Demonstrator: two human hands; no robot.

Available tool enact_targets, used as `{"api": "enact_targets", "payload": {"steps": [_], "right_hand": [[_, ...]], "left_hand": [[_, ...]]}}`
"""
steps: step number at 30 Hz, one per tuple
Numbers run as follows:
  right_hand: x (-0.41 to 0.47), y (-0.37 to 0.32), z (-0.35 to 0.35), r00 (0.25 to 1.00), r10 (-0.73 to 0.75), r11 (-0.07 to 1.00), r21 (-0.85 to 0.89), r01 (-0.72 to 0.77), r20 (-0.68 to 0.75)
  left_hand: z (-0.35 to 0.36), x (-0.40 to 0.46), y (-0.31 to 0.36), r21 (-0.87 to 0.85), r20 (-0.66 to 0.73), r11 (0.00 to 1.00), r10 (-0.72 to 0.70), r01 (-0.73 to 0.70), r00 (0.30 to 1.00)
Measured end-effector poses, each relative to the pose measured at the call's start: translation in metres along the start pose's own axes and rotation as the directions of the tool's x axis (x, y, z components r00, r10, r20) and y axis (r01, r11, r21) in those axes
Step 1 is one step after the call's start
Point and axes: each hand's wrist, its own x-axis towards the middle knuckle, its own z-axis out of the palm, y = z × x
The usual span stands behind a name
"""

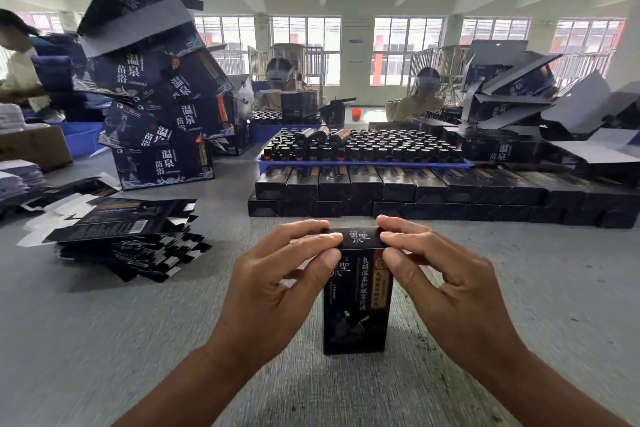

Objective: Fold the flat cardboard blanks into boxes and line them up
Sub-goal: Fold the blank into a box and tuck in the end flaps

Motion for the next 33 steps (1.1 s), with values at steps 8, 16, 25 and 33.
{"api": "enact_targets", "payload": {"steps": [8,16,25,33], "right_hand": [[-0.001,0.003,0.006,0.993,0.112,0.993,0.024,-0.113,0.04],[-0.002,0.007,0.005,0.964,0.203,0.973,0.074,-0.218,0.169],[-0.016,0.017,0.019,0.895,0.297,0.954,-0.15,-0.26,0.333],[-0.023,0.014,0.033,0.877,0.266,0.912,-0.398,-0.095,0.401]], "left_hand": [[0.006,-0.002,-0.004,0.05,-0.005,0.997,-0.05,0.05,0.999],[0.006,-0.007,-0.006,-0.051,0.155,0.978,-0.191,0.201,0.969],[0.008,-0.008,-0.015,-0.074,0.083,0.936,-0.338,0.344,0.938],[0.009,-0.004,-0.033,-0.343,0.013,0.698,-0.666,0.629,0.746]]}}
